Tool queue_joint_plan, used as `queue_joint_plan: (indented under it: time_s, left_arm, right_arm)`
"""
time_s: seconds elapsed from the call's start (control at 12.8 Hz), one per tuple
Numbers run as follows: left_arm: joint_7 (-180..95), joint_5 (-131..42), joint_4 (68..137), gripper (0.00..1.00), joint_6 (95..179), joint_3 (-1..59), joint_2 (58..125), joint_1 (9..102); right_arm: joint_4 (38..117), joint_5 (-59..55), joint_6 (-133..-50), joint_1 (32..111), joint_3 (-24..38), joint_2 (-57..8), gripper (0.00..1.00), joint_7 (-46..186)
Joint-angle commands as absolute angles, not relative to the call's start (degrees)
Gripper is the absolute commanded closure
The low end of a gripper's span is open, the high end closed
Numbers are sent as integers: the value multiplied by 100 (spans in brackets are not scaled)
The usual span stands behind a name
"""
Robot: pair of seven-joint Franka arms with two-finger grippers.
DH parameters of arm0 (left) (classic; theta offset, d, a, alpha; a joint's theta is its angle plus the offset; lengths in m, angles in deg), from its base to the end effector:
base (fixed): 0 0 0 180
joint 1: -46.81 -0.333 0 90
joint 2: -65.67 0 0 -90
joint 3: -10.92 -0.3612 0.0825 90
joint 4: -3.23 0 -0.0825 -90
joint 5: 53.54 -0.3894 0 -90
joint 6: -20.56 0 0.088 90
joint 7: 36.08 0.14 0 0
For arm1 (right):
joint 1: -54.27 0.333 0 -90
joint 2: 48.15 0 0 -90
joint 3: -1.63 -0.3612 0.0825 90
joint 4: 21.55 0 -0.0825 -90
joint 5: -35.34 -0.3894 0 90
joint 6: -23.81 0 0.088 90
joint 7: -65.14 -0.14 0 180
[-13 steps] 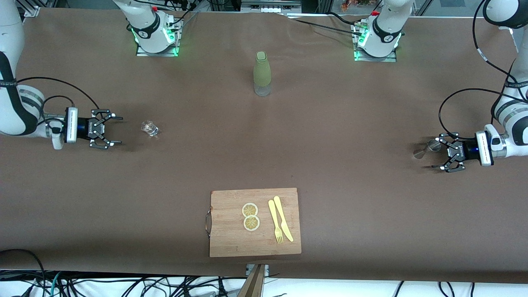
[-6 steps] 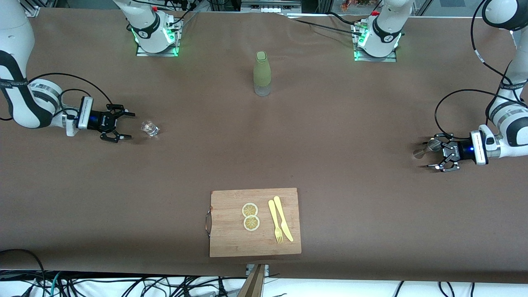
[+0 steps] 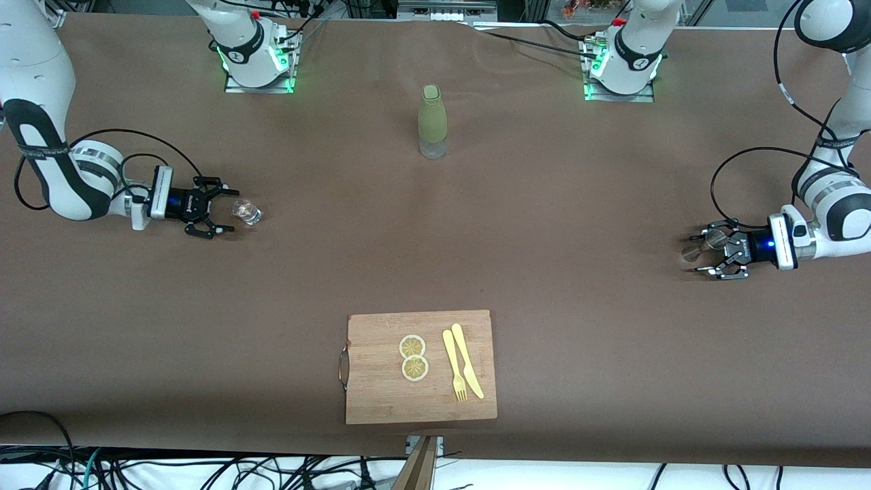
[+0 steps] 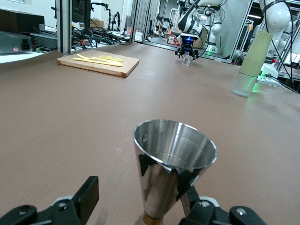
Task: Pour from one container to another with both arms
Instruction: 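Close the left gripper on the jigger while the right gripper grasps the beaker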
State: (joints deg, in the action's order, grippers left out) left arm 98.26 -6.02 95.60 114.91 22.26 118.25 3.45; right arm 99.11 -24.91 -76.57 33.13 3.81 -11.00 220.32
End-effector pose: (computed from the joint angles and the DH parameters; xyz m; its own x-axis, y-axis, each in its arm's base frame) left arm 0.5738 0.2556 0.1076 0.2223 -0.3113 0.9239 -0.9726 -0.1370 0.1879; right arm 0.4940 -0.0991 0.1131 0.0752 0.3716 0.9253 0.9969 -0.0049 -0.0790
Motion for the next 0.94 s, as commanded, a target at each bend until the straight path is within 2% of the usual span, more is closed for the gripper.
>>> queue_joint_plan:
  time_s: [0.0,0.23,0.39,0.55,0.78,0.86]
  left_arm:
    - [10112,-406,9631,39,11451,2217,11806,322]
    - [10103,-388,9631,57,11451,2217,11814,339]
    - [10086,-379,9640,68,11451,2217,11814,339]
    - [10077,-379,9640,80,11434,2208,11823,331]
    - [10024,-336,9649,92,11346,2208,11832,313]
    - [9954,-257,9640,100,11268,2208,11832,304]
  right_arm:
    - [9965,-2767,-7788,3467,374,-1045,0,22228]
    - [9939,-2820,-7832,3520,365,-992,2,22220]
    - [9939,-2838,-7832,3529,365,-983,15,22220]
    - [9930,-2838,-7867,3537,365,-974,21,22220]
    - [9895,-2846,-7876,3590,365,-948,31,22202]
    - [9886,-2838,-7885,3616,365,-948,38,22202]
